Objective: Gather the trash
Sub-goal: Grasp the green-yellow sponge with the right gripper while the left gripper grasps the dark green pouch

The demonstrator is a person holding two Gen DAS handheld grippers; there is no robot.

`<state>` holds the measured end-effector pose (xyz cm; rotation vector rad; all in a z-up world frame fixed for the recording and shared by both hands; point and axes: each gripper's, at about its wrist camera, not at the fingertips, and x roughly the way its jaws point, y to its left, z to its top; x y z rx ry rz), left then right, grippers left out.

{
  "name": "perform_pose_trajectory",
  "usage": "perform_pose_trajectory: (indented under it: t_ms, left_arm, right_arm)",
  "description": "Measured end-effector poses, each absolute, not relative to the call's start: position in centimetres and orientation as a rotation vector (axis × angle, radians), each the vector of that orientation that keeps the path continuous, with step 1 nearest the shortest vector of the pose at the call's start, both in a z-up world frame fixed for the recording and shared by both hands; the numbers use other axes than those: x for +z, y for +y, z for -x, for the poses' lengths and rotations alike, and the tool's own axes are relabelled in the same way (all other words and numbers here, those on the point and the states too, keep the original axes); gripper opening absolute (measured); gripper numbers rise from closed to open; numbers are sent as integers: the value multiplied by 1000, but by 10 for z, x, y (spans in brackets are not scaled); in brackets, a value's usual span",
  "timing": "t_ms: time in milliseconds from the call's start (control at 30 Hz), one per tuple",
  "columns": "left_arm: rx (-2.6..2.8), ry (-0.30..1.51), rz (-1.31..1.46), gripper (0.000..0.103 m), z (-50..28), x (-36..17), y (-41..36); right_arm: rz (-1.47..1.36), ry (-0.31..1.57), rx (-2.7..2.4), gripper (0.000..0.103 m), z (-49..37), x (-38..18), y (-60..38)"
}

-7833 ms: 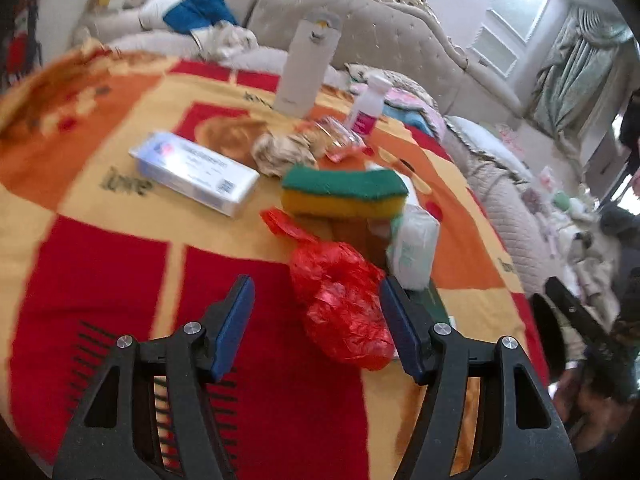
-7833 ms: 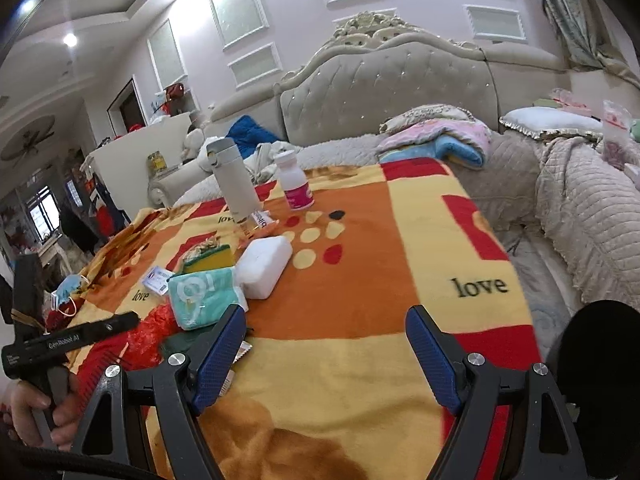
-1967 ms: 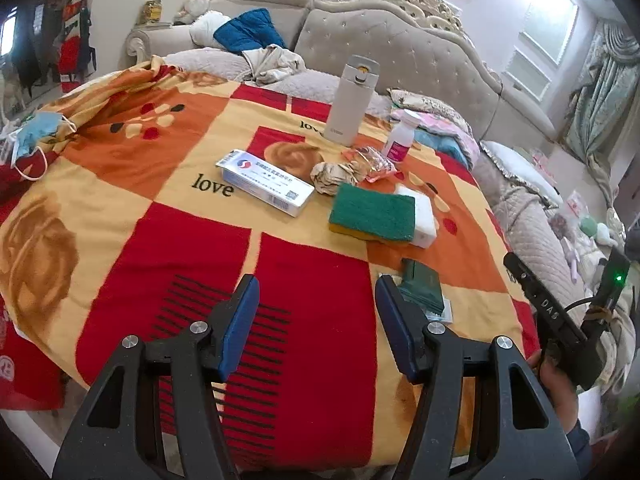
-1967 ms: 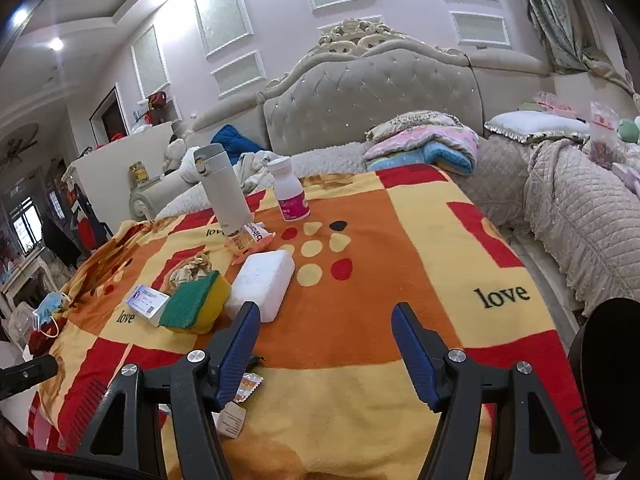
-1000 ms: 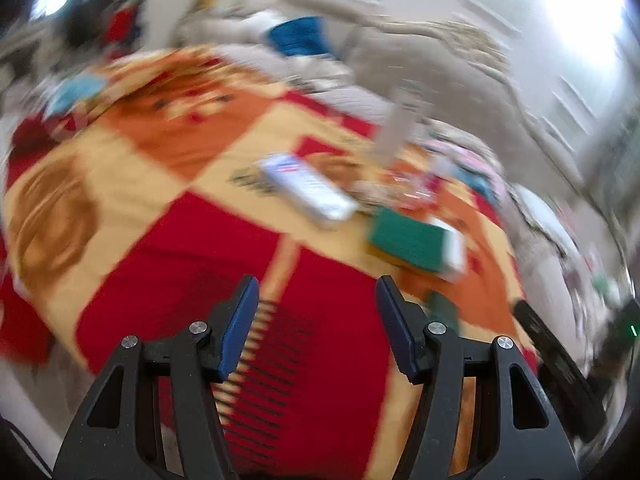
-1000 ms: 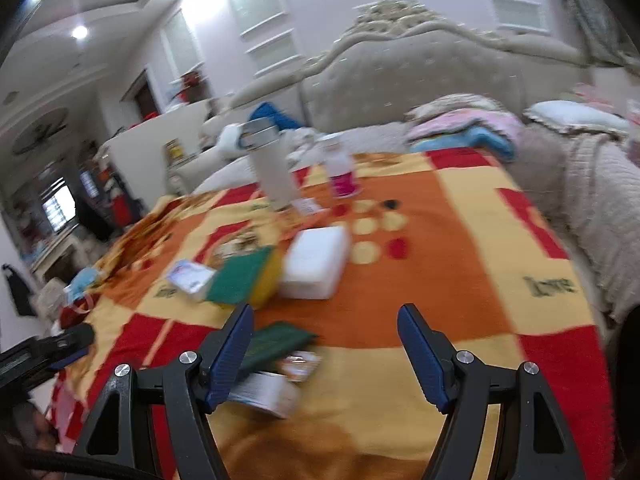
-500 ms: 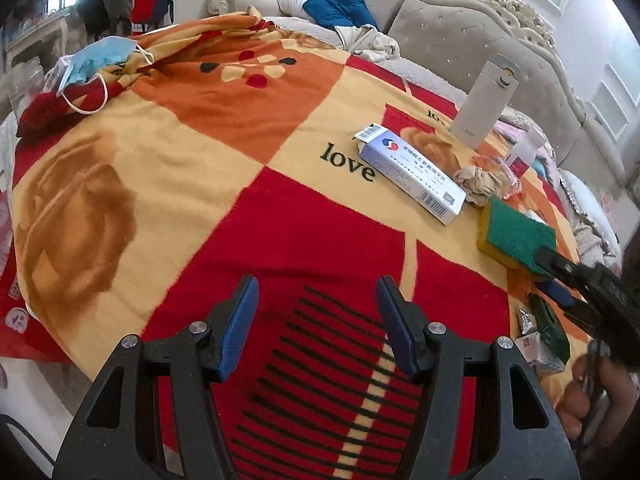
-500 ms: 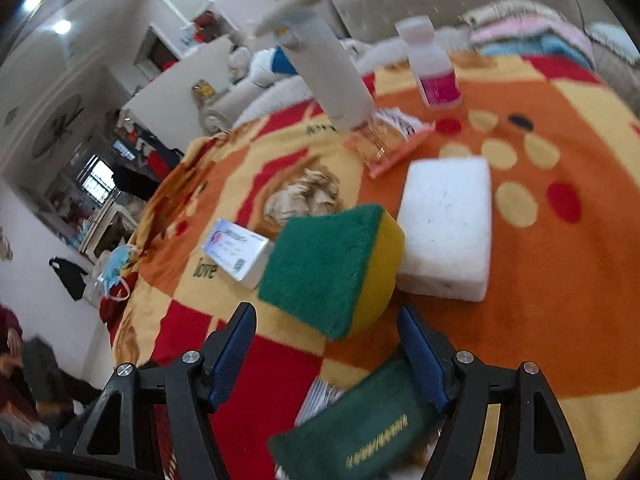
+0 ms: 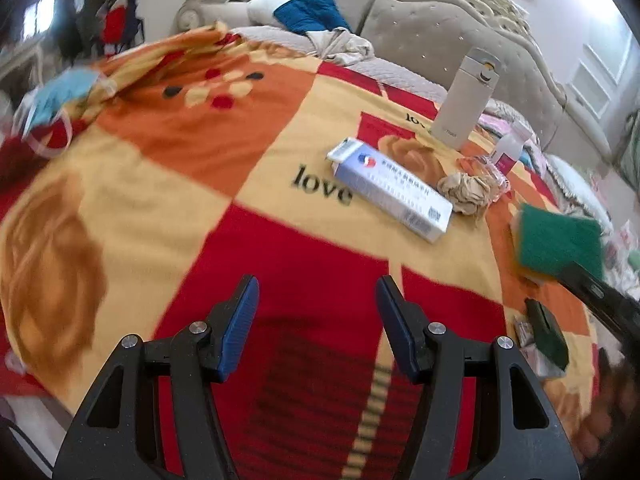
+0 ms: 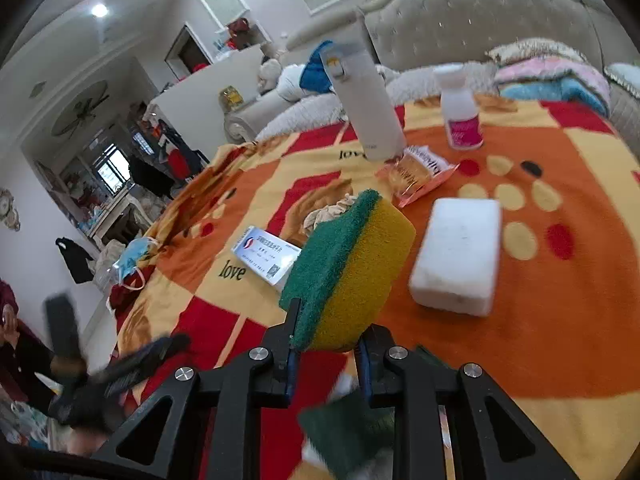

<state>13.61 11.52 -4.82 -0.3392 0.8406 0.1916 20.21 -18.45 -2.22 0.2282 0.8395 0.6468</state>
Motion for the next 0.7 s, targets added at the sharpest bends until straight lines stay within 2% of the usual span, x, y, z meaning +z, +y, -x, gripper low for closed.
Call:
perform_pose_trajectory:
  t_ms: [267, 367, 467, 533, 600, 700]
  left_arm:
    - [153, 911, 300, 59, -180, -53, 100]
    - [81, 911, 314, 59, -174, -54, 78]
    - [-60, 914, 245, 59, -175, -52, 45]
    - [-103, 900, 186, 59, -176, -47, 30]
    - [-108, 875, 145, 59, -175, -40, 23]
    - [-161, 870, 160, 59, -181, -31, 16]
  right_arm:
    - [-241, 718, 510, 22, -143, -17, -280]
    - [-277, 744, 445, 22, -129, -30, -307]
    - [-197, 755, 420, 22, -123, -26, -310]
    - [-176, 748, 433, 28, -120, -25, -310]
    - [-173, 750, 437, 49, -121, -27, -311]
    - [-196, 740, 442, 52, -126, -29, -310]
